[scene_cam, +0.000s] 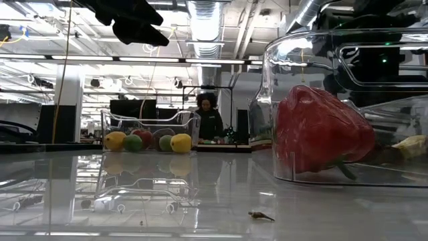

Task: Sort produce into baskets
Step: Put the right red chili pepper into the bottom transparent bin

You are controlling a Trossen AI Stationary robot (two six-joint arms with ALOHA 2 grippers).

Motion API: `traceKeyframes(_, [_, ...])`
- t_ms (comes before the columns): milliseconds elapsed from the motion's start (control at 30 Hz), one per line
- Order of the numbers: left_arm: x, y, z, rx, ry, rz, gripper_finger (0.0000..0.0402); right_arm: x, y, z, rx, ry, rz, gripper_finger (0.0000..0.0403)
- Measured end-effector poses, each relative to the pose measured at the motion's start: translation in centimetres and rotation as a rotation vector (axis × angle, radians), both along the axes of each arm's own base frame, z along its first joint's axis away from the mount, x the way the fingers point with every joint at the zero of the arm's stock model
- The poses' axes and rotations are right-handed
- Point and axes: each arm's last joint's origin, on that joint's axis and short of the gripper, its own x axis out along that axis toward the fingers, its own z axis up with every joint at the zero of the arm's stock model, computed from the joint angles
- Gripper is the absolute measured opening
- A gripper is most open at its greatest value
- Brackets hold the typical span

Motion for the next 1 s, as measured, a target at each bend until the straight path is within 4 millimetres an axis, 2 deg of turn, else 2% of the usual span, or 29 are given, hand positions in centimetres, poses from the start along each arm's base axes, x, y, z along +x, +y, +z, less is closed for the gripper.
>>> traceKeyframes(367, [0.0, 0.0, 0.0, 0.000, 0.000, 0.001, 0.0361, -0.5, 0.1, -0.8, 0.017, 0.026, -0.064, 0.0310])
traceKeyframes(667, [0.0, 0.0, 0.0, 0.001, 0.004, 0.001, 0.0361, 0.6, 0.2, -2.6, -0.001, 0.100, -0.046, 0.0290])
traceKeyframes(800, [0.0, 0.0, -0.1, 0.001, 0.007, 0.001, 0.0361, 0.4, 0.2, -3.1, 0.015, 0.132, -0.047, 0.0276])
traceKeyframes(1000, [0.0, 0.0, 0.0, 0.001, 0.006, 0.001, 0.0361, 0.6, 0.5, -2.8, 0.016, 0.127, -0.036, 0.0236])
